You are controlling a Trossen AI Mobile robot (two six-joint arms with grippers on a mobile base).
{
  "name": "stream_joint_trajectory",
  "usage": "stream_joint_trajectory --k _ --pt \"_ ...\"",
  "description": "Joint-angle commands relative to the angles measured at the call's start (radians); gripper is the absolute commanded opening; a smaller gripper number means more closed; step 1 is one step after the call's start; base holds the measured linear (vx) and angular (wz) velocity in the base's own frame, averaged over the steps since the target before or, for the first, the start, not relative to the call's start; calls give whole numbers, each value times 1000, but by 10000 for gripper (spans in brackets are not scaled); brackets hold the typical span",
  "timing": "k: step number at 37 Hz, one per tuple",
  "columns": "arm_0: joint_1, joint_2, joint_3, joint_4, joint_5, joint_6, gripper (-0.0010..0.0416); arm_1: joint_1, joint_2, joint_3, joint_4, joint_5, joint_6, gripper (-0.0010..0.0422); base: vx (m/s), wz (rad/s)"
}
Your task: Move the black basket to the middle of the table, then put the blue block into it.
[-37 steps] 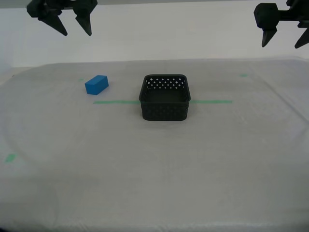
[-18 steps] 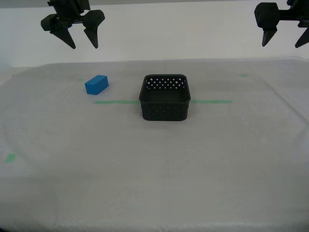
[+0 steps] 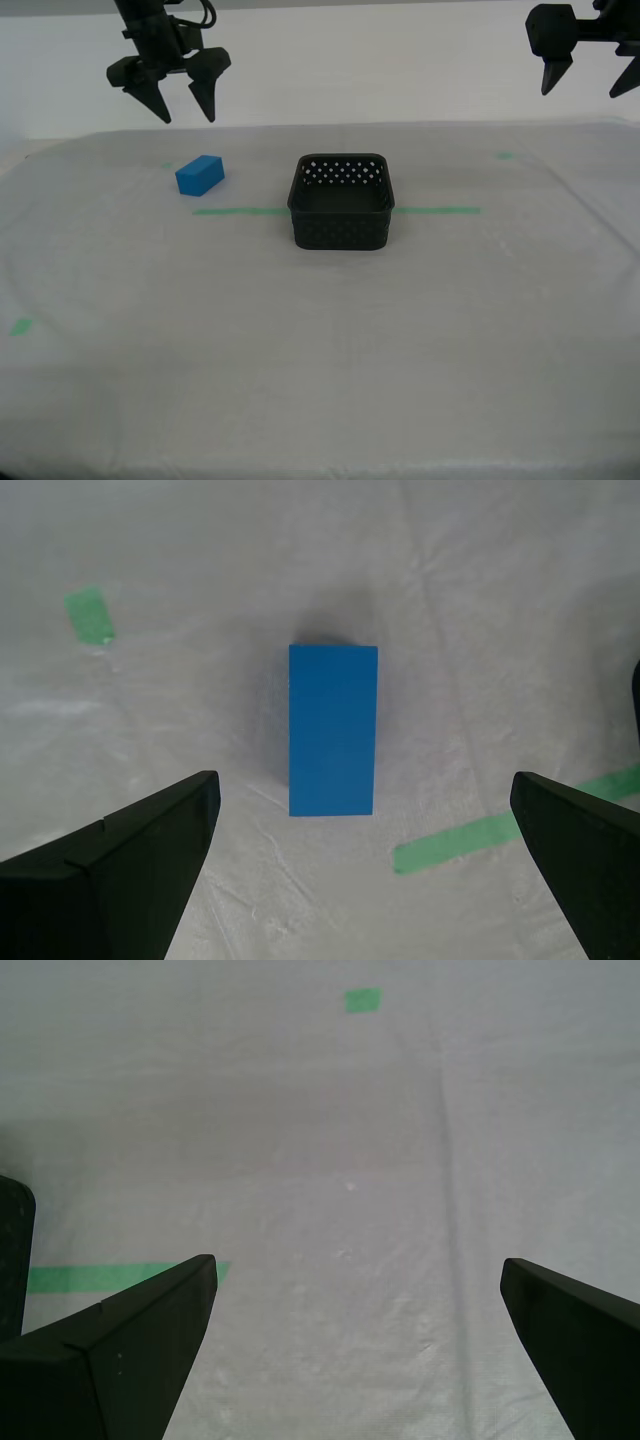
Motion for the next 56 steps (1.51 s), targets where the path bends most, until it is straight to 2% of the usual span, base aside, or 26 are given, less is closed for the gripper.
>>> stream_joint_trajectory --k 1,24,29,35,47,56 --pt "0 -1 0 4 0 -1 398 0 2 -23 16 6 6 401 0 0" --pt "0 -1 0 5 0 -1 399 -1 2 -181 187 8 5 401 0 0" --pt "0 -1 0 5 0 -1 399 -1 2 -217 226 24 -2 401 0 0" --pt "0 -1 0 6 0 -1 398 -2 2 -255 275 24 -3 401 0 0" --pt "0 -1 0 6 0 -1 399 -4 2 -342 428 27 -40 401 0 0" --pt "0 -1 0 6 0 -1 399 -4 2 -380 497 27 -45 401 0 0"
